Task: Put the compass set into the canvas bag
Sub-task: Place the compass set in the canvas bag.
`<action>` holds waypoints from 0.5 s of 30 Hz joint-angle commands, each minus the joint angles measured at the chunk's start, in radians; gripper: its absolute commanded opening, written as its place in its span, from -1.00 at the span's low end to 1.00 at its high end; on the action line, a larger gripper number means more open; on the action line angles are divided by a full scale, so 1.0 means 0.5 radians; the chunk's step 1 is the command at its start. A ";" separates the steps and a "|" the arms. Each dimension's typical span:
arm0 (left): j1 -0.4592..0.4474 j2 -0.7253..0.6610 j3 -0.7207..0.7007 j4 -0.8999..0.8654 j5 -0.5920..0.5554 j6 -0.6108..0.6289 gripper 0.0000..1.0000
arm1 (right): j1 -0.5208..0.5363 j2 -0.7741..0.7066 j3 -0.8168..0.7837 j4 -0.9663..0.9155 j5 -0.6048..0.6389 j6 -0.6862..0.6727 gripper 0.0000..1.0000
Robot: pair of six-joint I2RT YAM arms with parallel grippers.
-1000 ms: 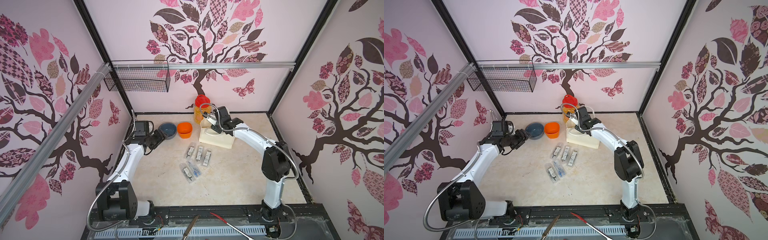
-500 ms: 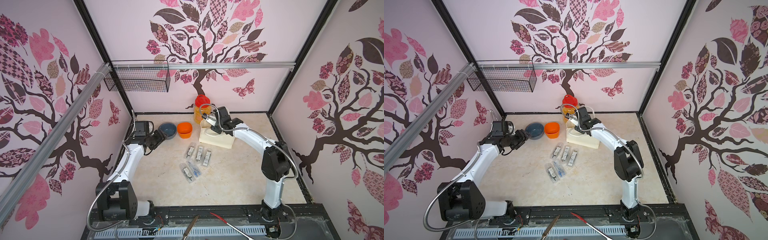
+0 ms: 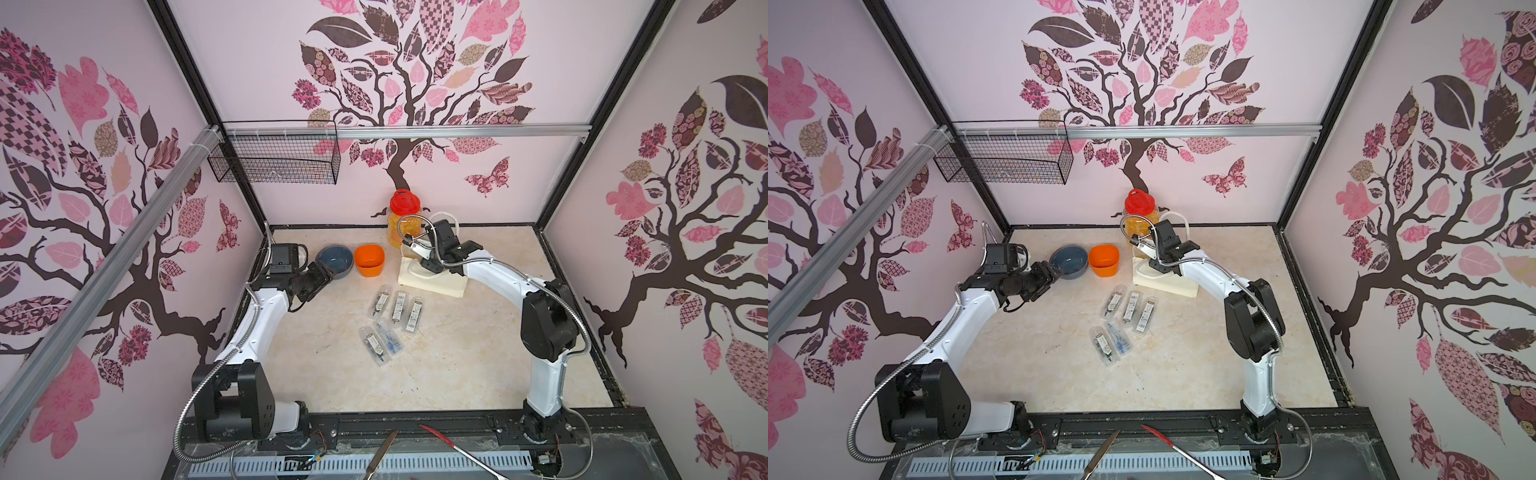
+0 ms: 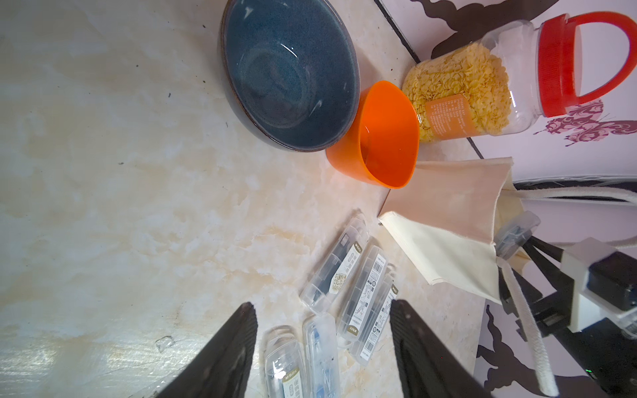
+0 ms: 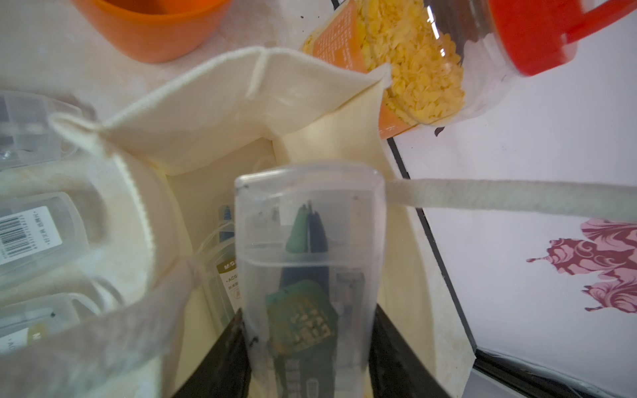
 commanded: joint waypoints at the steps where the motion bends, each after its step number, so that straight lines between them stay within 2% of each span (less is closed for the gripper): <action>1: 0.002 -0.041 -0.051 -0.007 0.014 0.032 0.31 | 0.009 0.056 0.021 0.062 0.009 0.005 0.12; 5: 0.004 -0.038 -0.051 -0.005 0.012 0.030 0.31 | 0.008 0.024 0.042 0.090 0.021 0.007 0.28; 7: 0.003 -0.035 -0.052 -0.006 0.020 0.029 0.31 | 0.007 0.005 0.043 0.099 0.031 -0.006 0.45; 15: 0.002 -0.040 -0.056 -0.001 0.024 0.032 0.31 | 0.008 -0.107 0.132 0.141 0.123 0.016 0.48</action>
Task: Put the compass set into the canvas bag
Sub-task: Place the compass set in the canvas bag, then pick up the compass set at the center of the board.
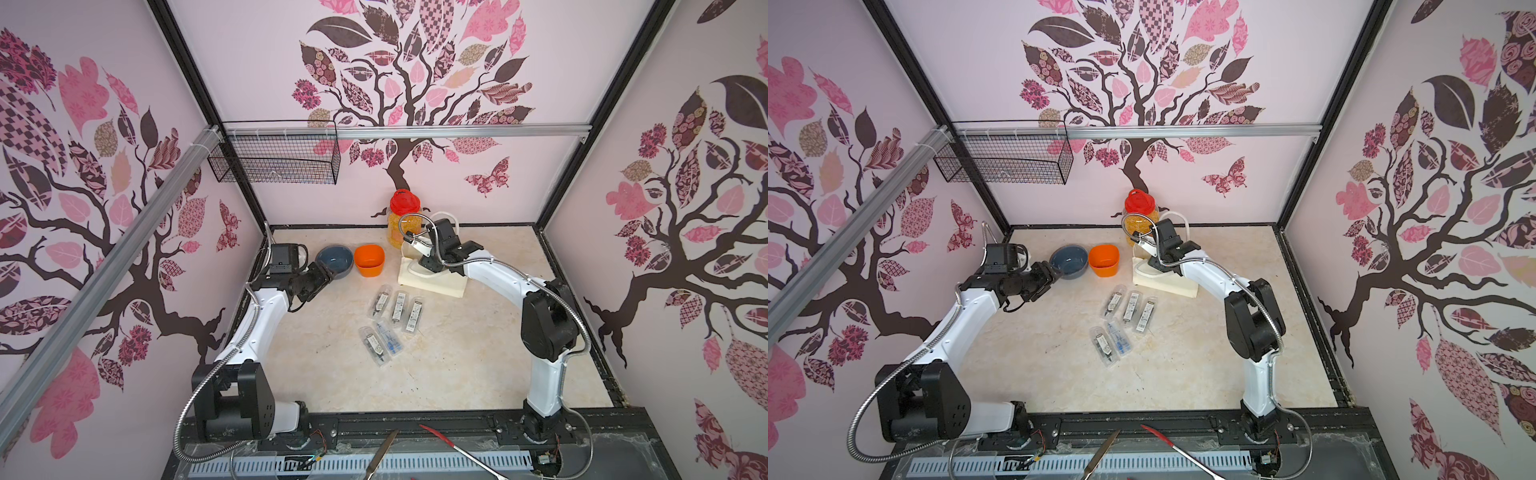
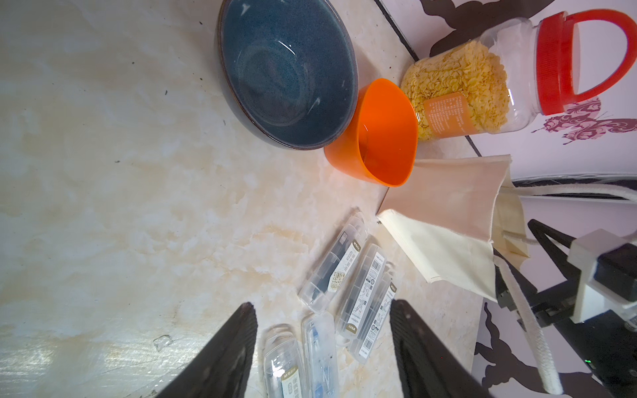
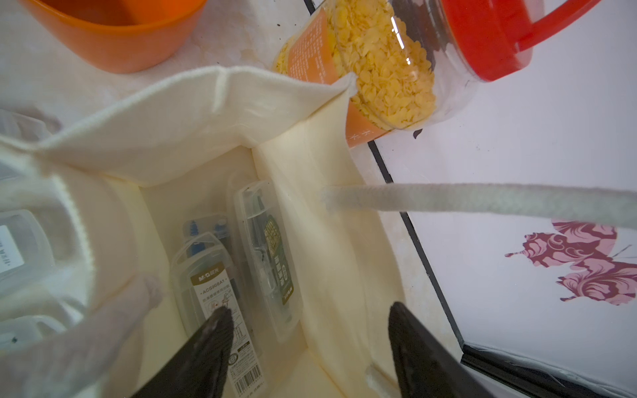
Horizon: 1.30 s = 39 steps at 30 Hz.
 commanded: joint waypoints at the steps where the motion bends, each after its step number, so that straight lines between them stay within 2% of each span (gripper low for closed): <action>1: 0.002 -0.043 -0.059 -0.001 0.003 0.034 0.31 | 0.009 -0.134 0.163 0.011 0.055 0.032 0.48; 3: 0.003 -0.041 -0.052 -0.002 -0.008 0.041 0.31 | 0.009 -0.204 0.253 -0.040 0.070 0.084 0.51; 6: 0.003 -0.043 -0.039 -0.013 -0.021 0.059 0.31 | 0.009 -0.327 0.402 -0.188 0.105 0.229 0.65; 8: 0.003 -0.041 -0.031 -0.023 -0.031 0.071 0.31 | 0.008 -0.387 0.519 -0.365 0.107 0.379 0.66; 13: 0.004 -0.037 -0.023 -0.019 -0.027 0.075 0.31 | 0.008 -0.595 0.563 -0.764 0.003 0.999 0.58; 16: 0.002 -0.016 -0.009 -0.018 0.000 0.077 0.31 | 0.009 -0.603 0.639 -1.088 -0.092 1.353 0.48; 19: 0.002 -0.007 0.008 -0.018 0.018 0.082 0.31 | 0.018 -0.663 0.641 -1.298 -0.162 1.672 0.46; 24: 0.003 -0.013 -0.009 0.010 0.034 0.067 0.31 | 0.027 -1.005 0.200 -1.180 -0.374 2.212 0.42; 27: 0.003 0.007 -0.016 0.013 0.071 0.053 0.31 | 0.025 -1.084 -0.111 -1.155 -0.602 2.557 0.40; 30: 0.000 0.026 -0.023 -0.003 0.097 0.053 0.31 | 0.037 -1.152 -0.550 -0.959 -0.847 2.851 0.36; 33: -0.006 0.048 -0.030 -0.048 0.101 0.068 0.31 | 0.079 -1.197 -0.842 -0.770 -0.902 3.090 0.36; 37: -0.037 0.049 -0.092 -0.099 0.047 0.047 0.30 | 0.225 -1.115 -0.921 -0.639 -0.858 3.264 0.44; 39: -0.042 0.045 -0.134 -0.098 0.030 0.011 0.30 | 0.237 -1.005 -0.931 -0.579 -0.936 3.305 0.46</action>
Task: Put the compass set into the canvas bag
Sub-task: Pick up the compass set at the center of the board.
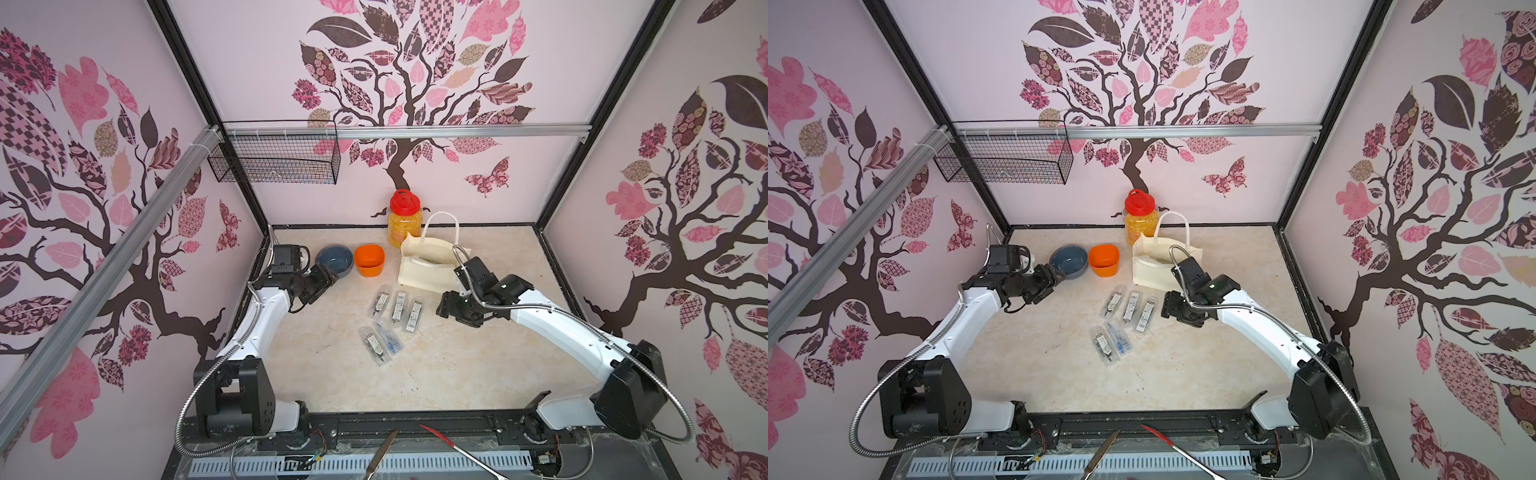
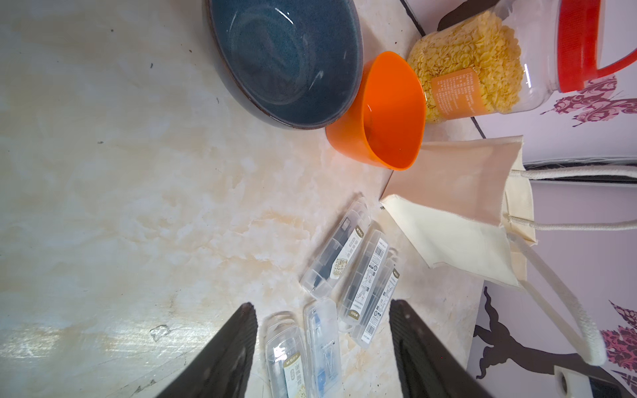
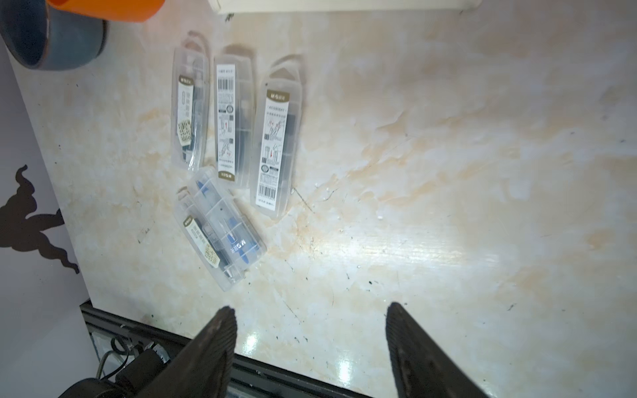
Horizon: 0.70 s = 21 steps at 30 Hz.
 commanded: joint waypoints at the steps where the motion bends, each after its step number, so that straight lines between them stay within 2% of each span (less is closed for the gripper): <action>1: -0.018 0.006 -0.112 -0.040 -0.031 -0.039 0.30 | 0.036 0.158 0.037 0.258 -0.151 0.226 0.48; 6: -0.025 -0.011 -0.137 -0.058 -0.030 -0.056 0.29 | 0.037 0.465 0.067 0.397 -0.310 0.218 0.58; 13: -0.023 -0.048 -0.179 -0.043 -0.077 -0.077 0.30 | 0.044 0.729 0.178 0.363 -0.179 0.395 0.58; 17: -0.022 -0.016 -0.187 -0.056 -0.078 -0.066 0.29 | 0.045 0.889 0.312 0.196 -0.063 0.428 0.56; 21: -0.022 0.016 -0.186 -0.060 -0.092 -0.059 0.30 | 0.045 1.030 0.386 0.180 -0.076 0.426 0.53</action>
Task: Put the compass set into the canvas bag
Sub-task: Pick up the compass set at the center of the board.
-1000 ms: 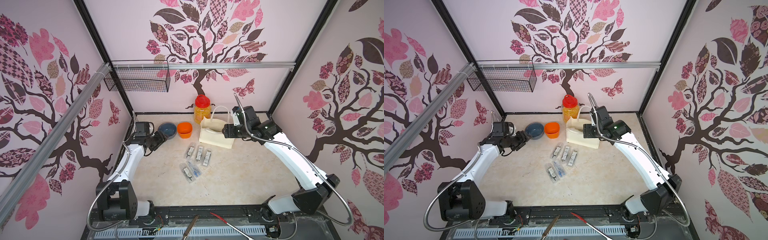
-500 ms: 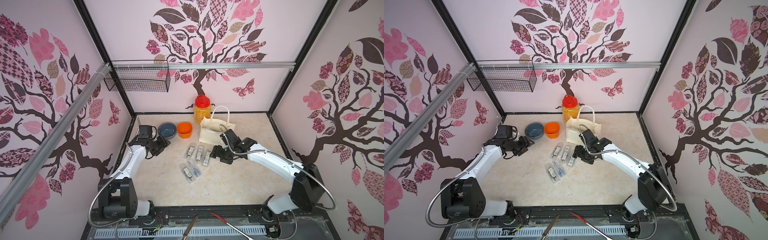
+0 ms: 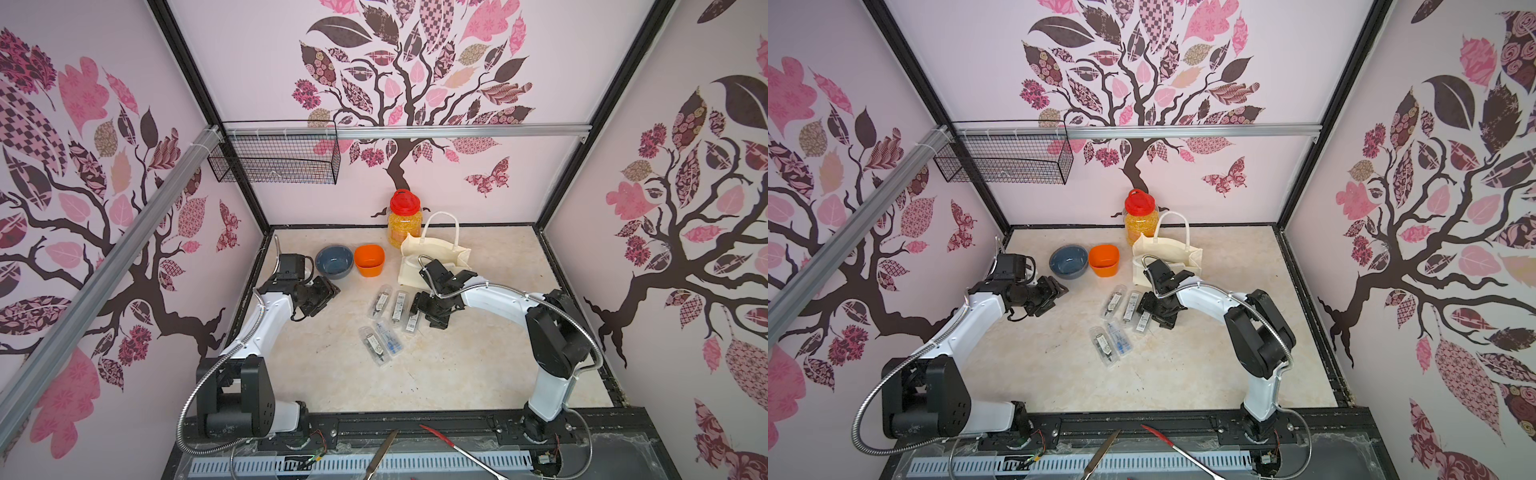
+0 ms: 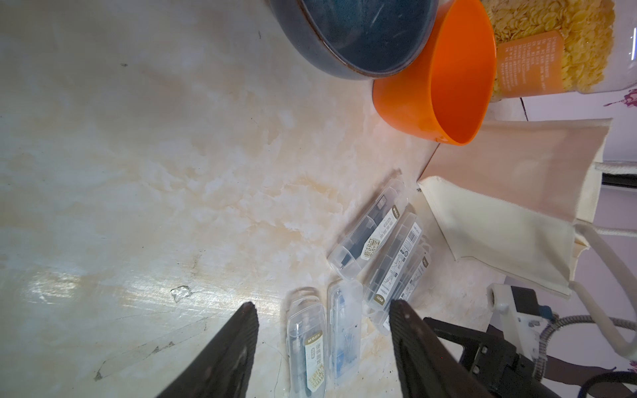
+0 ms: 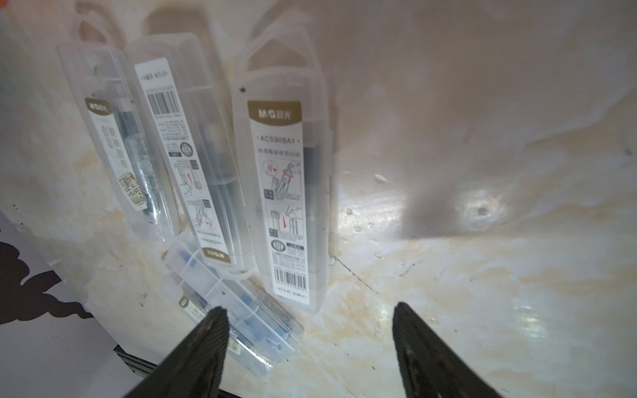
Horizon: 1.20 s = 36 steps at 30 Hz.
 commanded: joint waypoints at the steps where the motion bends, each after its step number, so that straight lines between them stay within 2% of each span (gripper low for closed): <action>1: -0.002 0.029 -0.047 -0.003 -0.034 0.009 0.30 | 0.000 0.156 0.104 -0.113 0.050 0.043 0.53; 11: -0.002 0.038 -0.055 0.006 -0.046 0.011 0.30 | 0.002 0.344 0.328 -0.249 0.147 0.005 0.48; 22: -0.002 0.057 -0.042 -0.008 -0.058 0.030 0.30 | 0.002 0.530 0.446 -0.324 0.117 -0.029 0.48; 36: -0.001 0.066 0.004 -0.042 -0.059 0.059 0.30 | -0.022 0.506 0.462 -0.532 0.280 -0.242 0.43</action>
